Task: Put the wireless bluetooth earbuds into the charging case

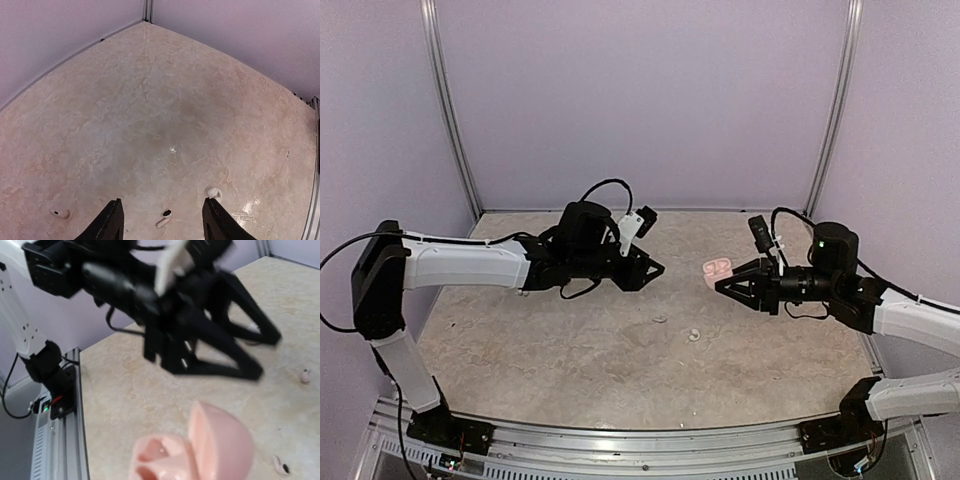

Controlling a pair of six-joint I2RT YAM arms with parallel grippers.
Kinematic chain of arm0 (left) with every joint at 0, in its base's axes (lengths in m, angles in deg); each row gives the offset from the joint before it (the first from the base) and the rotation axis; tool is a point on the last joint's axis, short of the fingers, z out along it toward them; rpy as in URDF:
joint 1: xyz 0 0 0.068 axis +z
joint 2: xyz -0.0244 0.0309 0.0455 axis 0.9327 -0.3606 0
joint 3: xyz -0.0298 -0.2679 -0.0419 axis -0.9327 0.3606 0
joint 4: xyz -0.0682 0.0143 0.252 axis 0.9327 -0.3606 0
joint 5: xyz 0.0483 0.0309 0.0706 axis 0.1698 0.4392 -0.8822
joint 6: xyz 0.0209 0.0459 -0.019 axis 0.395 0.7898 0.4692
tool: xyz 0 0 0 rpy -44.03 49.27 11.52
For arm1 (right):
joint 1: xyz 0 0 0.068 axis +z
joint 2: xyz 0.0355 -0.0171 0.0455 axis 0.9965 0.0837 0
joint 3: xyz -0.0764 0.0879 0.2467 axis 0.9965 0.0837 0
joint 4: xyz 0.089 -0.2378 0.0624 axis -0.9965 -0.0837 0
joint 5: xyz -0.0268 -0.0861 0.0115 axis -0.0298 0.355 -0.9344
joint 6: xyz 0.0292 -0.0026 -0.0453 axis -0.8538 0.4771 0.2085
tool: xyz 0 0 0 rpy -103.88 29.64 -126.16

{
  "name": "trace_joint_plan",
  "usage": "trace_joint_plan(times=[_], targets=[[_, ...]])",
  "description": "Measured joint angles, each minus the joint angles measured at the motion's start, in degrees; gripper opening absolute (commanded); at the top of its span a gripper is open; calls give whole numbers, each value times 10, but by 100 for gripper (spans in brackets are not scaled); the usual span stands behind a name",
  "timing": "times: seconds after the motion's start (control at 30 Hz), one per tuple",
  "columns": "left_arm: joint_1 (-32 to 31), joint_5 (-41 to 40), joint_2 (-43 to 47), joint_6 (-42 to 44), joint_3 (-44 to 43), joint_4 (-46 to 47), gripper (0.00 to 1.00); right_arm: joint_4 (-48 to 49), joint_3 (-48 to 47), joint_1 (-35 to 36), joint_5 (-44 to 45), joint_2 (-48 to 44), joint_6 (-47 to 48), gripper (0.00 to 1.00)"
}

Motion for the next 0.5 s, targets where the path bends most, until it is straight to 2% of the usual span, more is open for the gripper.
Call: trace_joint_plan(times=[0.27, 0.5], targets=[[-24, 15, -160, 30, -156, -126, 52, -11, 14, -23, 1, -33, -9, 0], [-23, 12, -228, 35, -224, -185, 50, -15, 22, -27, 1, -37, -15, 0]])
